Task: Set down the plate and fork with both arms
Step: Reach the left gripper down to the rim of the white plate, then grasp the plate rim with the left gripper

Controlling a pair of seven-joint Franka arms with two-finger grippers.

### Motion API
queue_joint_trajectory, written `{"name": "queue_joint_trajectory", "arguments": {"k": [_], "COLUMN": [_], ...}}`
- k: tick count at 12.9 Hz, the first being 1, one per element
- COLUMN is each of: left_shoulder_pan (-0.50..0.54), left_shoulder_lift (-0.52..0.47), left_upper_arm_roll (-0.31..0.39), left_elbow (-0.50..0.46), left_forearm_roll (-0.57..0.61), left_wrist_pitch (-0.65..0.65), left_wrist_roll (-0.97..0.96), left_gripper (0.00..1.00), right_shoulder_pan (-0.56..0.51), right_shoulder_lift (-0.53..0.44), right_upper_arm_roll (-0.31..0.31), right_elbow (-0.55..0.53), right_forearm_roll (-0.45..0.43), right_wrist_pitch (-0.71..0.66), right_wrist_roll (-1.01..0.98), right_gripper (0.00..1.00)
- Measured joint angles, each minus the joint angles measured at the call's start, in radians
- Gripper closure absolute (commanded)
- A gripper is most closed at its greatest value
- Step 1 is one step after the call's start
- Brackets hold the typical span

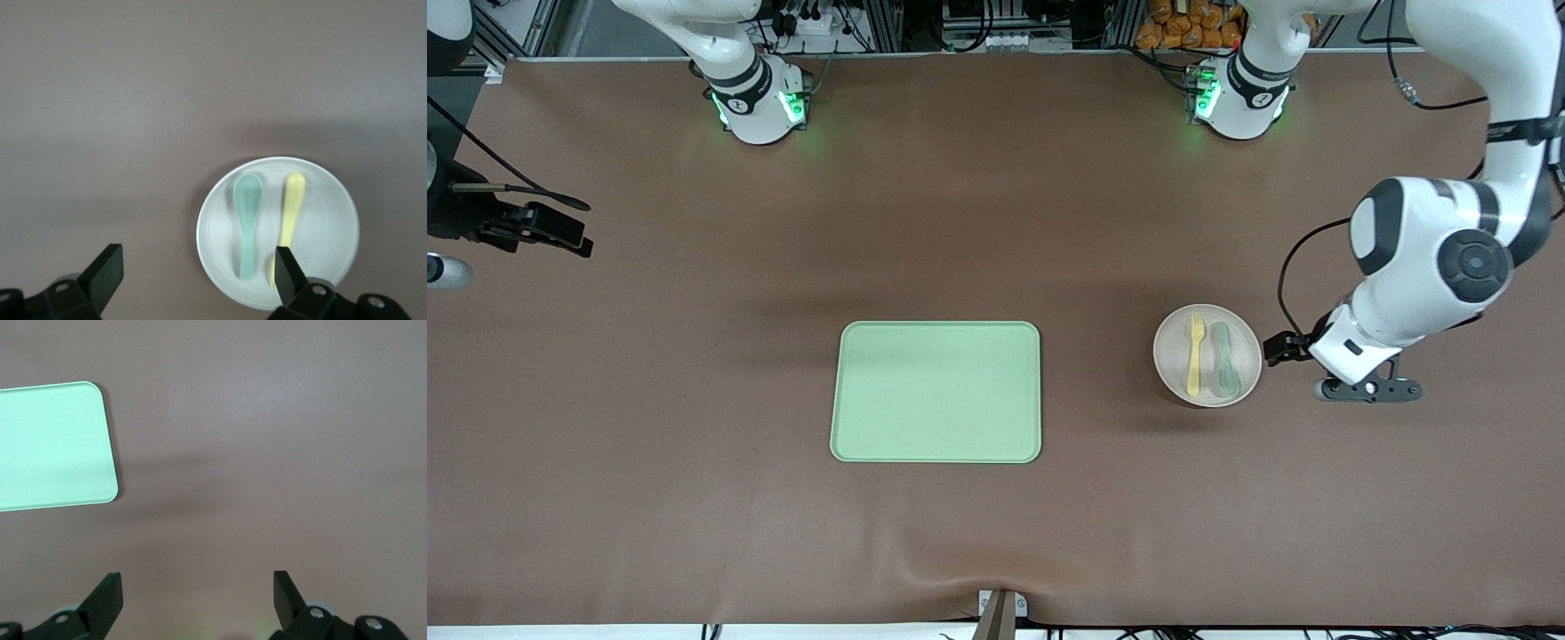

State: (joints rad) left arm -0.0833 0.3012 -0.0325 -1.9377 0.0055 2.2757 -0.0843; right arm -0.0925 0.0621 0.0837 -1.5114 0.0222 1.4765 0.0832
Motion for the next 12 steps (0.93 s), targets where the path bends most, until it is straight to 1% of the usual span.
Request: {"name": "queue_joint_trajectory", "arguments": {"k": [1,2,3,4,5,7,12], "left_shoulder_pan": [0.008,0.020,0.032,0.042,0.049,0.050,0.050], "left_shoulder_lift": [0.002,0.006,0.013,0.023,0.035,0.059,0.100], "left_upper_arm_roll": [0.000,0.000,0.000,0.000,0.000,-0.001,-0.003], "left_elbow": [-0.067,-0.119,-0.148,-0.159,-0.162,-0.163,-0.163], "left_forearm_roll": [0.000,-0.002,-0.015,-0.046,-0.083,-0.140,-0.154], "left_wrist_pitch": [0.083,0.136,0.158,0.164,0.165,0.167,0.182], "left_wrist_roll": [0.000,0.000,0.000,0.001,0.004,0.006,0.006], "left_gripper": [0.00,0.00,0.00,0.12,0.13,0.18,0.32], "right_shoulder_pan": [0.000,0.000,0.000,0.000,0.000,0.000,0.000], "right_shoulder_lift": [0.000,0.000,0.000,0.000,0.000,0.000,0.000], "right_upper_arm_roll": [0.000,0.000,0.000,0.000,0.000,0.000,0.000], "right_elbow": [0.000,0.000,0.000,0.000,0.000,0.000,0.000], "right_forearm_roll": [0.001,0.002,0.003,0.003,0.003,0.003,0.003], "right_wrist_pitch": [0.000,0.000,-0.001,-0.001,-0.001,-0.001,-0.001], "right_wrist_roll": [0.000,0.000,0.000,0.000,0.000,0.000,-0.001], "right_gripper": [0.00,0.00,0.00,0.00,0.00,0.00,0.00]}}
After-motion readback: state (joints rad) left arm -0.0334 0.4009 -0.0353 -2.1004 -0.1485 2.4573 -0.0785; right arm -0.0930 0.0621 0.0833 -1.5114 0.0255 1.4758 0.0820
